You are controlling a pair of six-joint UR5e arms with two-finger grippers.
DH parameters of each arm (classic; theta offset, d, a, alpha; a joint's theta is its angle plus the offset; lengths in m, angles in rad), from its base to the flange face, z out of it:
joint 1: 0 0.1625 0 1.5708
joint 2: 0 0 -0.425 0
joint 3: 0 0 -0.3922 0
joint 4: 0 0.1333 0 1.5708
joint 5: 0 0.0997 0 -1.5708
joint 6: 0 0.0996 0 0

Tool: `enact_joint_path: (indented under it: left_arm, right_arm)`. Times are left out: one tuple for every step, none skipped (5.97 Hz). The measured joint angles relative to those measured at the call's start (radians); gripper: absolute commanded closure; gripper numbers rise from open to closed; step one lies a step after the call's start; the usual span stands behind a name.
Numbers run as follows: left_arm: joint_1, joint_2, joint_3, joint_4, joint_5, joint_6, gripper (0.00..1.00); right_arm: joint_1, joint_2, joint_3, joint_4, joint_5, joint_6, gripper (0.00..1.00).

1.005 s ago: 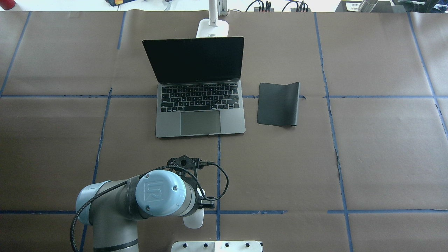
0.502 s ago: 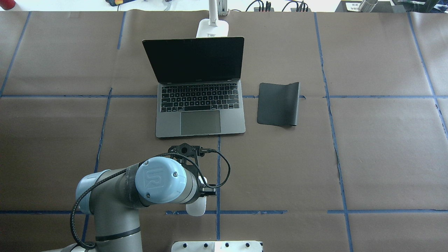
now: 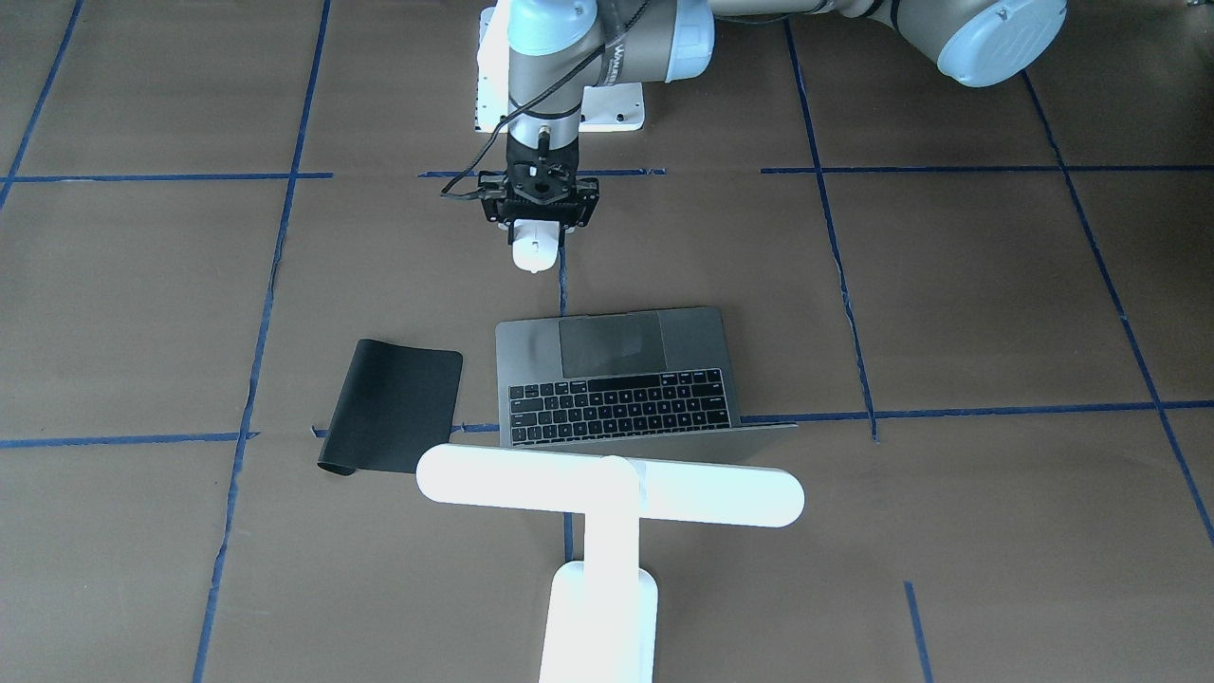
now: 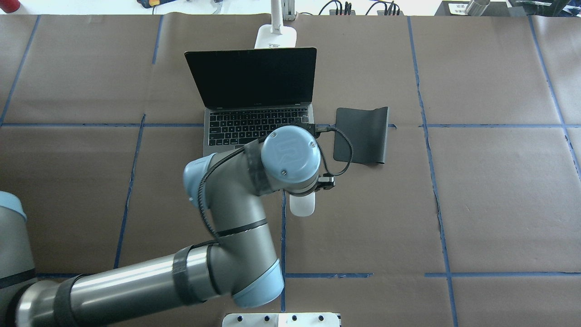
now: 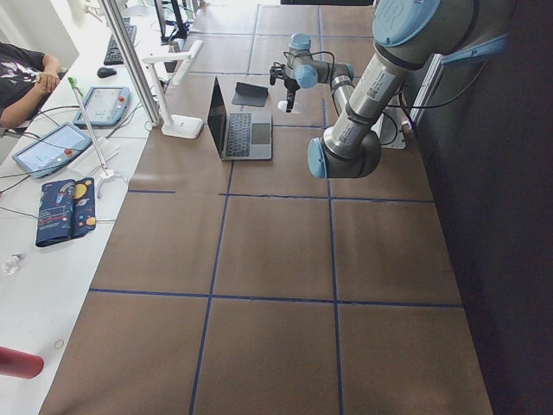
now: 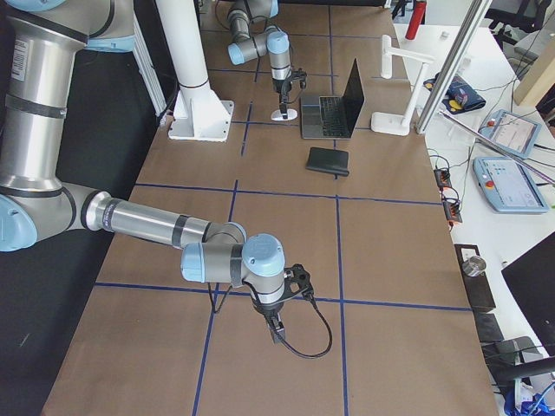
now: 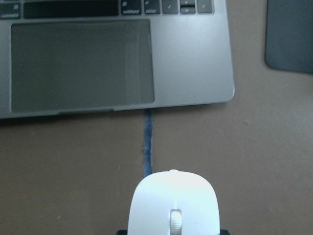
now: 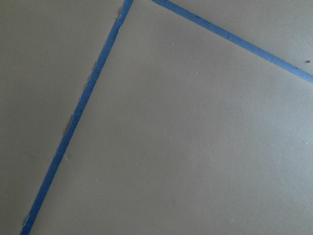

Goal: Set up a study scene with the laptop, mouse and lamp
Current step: 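Carry the white mouse with the left gripper onto the mouse pad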

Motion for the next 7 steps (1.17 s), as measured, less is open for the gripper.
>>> enact_joint_path:
  left_arm:
    - [-0.032,-0.106,0.150,-0.030,0.000,-0.002,0.61]
    - [-0.055,-0.210,0.321,-0.097,0.000,-0.006,0.61]
    - [-0.070,-0.305,0.493,-0.177,0.000,-0.010,0.61]
    - [-0.077,-0.379,0.634,-0.244,0.001,-0.012,0.60]
    - [-0.081,-0.449,0.780,-0.323,0.002,-0.014,0.60]
    - [-0.080,-0.502,0.894,-0.395,0.006,-0.021,0.50]
    - [-0.077,-0.536,0.968,-0.452,0.012,-0.029,0.44]
  right_arm:
    - [0.000,0.000,0.000,-0.004,-0.001,0.019,0.00]
    - [0.000,0.001,0.001,-0.005,-0.001,0.044,0.00]
    - [0.000,0.003,0.001,-0.005,-0.002,0.056,0.00]
    - [0.000,0.004,0.000,-0.005,-0.003,0.060,0.00]
    - [0.000,0.005,-0.001,-0.006,-0.004,0.066,0.00]
    - [0.000,0.004,-0.002,-0.006,-0.005,0.073,0.00]
    - [0.000,0.003,-0.006,-0.006,-0.005,0.076,0.00]
